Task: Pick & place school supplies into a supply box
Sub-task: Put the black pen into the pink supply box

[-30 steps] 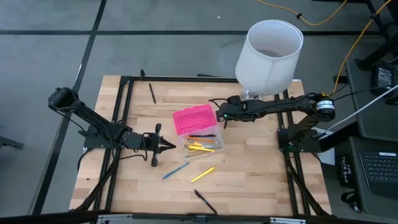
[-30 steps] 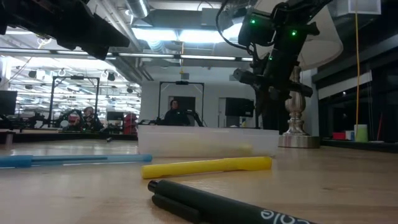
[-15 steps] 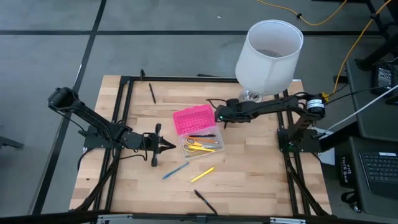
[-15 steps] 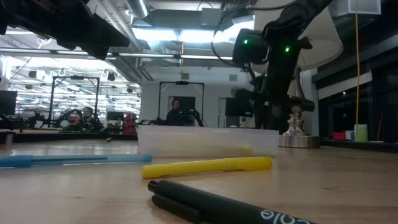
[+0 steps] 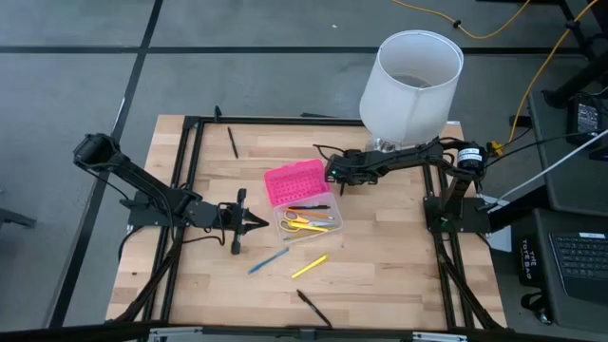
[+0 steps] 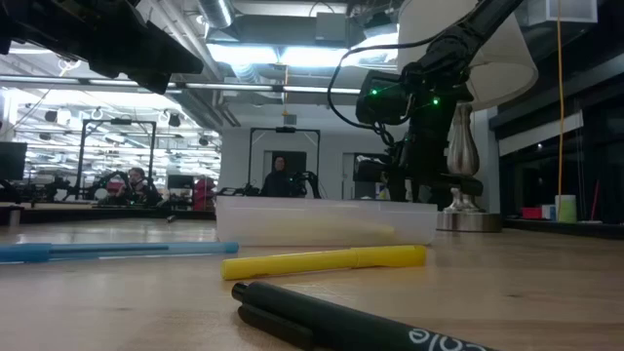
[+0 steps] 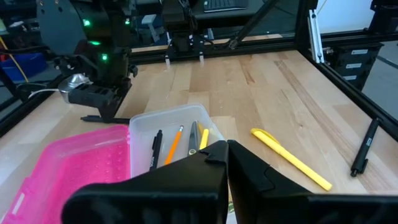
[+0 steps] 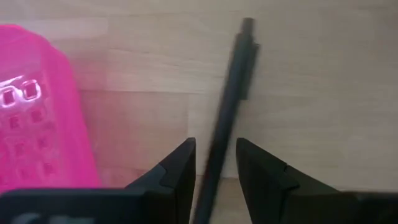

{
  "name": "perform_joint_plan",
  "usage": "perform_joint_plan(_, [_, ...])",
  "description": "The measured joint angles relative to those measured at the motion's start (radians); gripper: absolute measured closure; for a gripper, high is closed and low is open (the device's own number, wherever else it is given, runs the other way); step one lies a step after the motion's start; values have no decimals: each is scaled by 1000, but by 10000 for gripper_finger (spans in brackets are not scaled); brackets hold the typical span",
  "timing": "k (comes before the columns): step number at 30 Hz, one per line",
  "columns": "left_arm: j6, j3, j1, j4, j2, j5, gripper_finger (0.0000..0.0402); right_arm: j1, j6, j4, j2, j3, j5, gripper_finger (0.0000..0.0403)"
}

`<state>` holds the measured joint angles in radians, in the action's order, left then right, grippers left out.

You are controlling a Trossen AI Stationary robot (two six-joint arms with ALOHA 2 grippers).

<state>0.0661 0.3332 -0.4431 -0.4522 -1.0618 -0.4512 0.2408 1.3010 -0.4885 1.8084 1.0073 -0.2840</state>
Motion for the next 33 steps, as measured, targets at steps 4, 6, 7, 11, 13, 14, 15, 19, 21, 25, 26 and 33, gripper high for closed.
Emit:
perform_joint_plan(4, [0,0,0,0,0,0,400,10,0,-29,4,0,1,283])
perform_joint_plan(6, [0,0,0,0,0,0,399,11,-1,-40,4,0,-2,283])
perform_joint_plan(7, [0,0,0,0,0,0,398,12,-1,-47,4,0,-5,283])
perform_joint_plan(11, [1,0,0,0,0,0,396,12,-17,-71,4,0,-10,283])
perform_joint_plan(13, [0,0,0,0,0,0,398,12,-30,-85,4,0,-16,283])
perform_joint_plan(14, [0,0,0,0,0,0,399,12,-33,-100,4,0,-17,283])
perform_joint_plan(15, [1,0,0,0,0,0,400,12,-34,-116,4,0,-18,283])
perform_joint_plan(19, [1,0,0,0,0,0,400,11,-30,-160,12,4,-22,290])
perform_joint_plan(21, [2,0,0,0,0,0,398,11,-45,-170,29,5,-21,303])
perform_joint_plan(25, [5,0,0,0,0,4,396,9,-58,-167,64,10,-27,336])
perform_joint_plan(26, [11,0,0,0,0,4,396,8,-65,-165,68,11,-31,344])
perform_joint_plan(33, [26,0,0,0,0,8,401,7,-185,-161,65,10,-23,367])
